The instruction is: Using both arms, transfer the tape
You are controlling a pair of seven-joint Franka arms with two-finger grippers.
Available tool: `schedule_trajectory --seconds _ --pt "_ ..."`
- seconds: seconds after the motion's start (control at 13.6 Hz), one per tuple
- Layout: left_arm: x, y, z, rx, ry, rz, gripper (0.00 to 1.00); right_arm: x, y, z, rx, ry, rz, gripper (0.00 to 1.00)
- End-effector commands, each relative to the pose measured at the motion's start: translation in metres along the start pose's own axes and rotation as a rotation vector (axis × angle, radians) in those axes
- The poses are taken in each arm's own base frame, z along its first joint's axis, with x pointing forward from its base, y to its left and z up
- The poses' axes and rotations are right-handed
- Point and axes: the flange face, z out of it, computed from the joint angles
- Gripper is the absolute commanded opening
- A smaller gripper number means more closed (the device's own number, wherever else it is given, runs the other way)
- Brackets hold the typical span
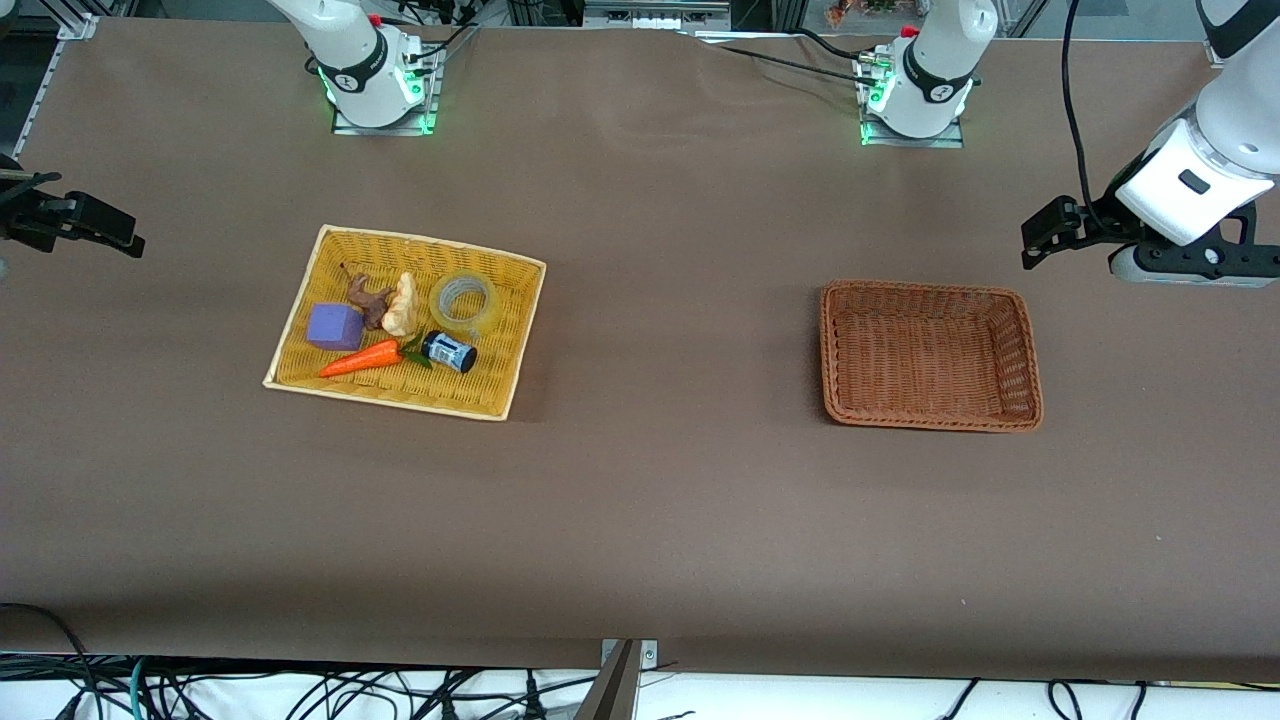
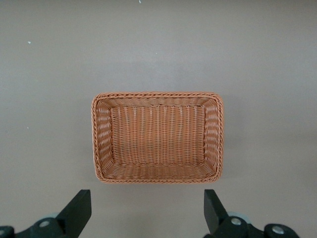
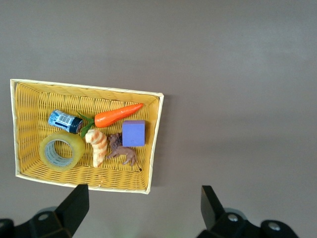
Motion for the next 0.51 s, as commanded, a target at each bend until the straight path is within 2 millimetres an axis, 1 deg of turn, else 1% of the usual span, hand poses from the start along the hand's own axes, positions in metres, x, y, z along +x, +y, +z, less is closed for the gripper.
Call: schedule_trajectory --seconds 0.0,0.22,0.44 --pt "-0.0038 0.0031 -0.0082 0.024 -0.001 0.008 1.0 0.0019 0.0019 -0.006 0.0 0.005 0.014 1.0" --pt "-0.0032 0.0081 -0.0168 0.024 0.012 0.014 1.0 0.0019 0.0017 -0.006 0.002 0.005 0.012 1.0" --pt "-0.0037 0.0089 -0.0164 0.025 0.007 0.016 1.0 0.0022 0.0019 -0.0063 0.0 0.009 0.014 1.0"
